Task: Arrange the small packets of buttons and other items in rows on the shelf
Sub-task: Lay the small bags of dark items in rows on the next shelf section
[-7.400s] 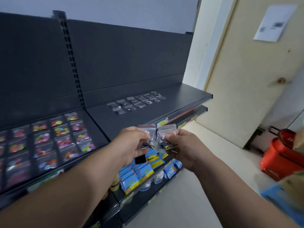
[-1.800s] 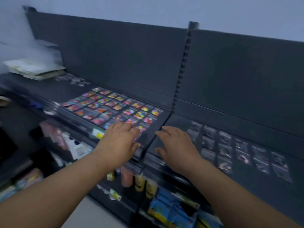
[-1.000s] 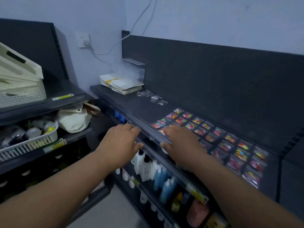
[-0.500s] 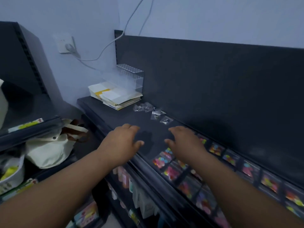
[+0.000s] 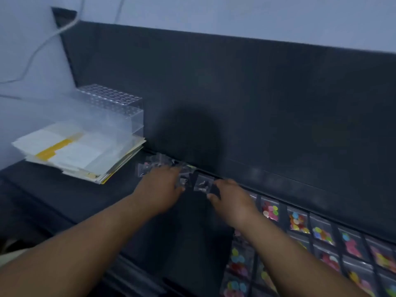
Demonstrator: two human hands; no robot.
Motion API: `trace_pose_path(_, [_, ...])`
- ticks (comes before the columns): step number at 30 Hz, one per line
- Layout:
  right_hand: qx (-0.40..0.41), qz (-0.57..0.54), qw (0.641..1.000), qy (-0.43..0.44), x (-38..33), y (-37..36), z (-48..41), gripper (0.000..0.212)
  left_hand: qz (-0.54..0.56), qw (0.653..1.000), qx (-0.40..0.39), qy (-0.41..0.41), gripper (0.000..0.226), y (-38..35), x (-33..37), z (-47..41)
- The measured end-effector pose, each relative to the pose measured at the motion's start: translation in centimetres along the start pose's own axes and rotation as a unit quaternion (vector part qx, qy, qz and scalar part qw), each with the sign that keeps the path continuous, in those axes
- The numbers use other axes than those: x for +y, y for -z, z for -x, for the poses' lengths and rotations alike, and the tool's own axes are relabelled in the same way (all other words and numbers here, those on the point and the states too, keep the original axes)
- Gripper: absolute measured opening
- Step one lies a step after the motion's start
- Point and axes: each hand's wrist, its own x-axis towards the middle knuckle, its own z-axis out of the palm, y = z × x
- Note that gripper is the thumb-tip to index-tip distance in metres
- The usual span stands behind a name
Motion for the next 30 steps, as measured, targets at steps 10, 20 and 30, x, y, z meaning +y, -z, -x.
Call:
trace_pose_path(10, [0.031,-0.013,0.995,-0.095,-0.1,-4.1,-6.2,0.031,-0.055,0.991,-0.054,-0.112,0.057,-5.2,-3.8,-10.0])
trace_pose_path(20, [0.025,-0.018,0.993,-0.111,-0.6,-5.2,-8.9,0.053,-0.001,0.985,-0.048,-0.164,0.050,-7.0,-4.1,-12.0])
trace_pose_path(30, [0.013,-0.117,0.977,-0.177,-1.0,-4.4,-8.0,0.024,0.111,0.988,-0.046,-0.100,0.007,-6.0,-3.9,-10.1])
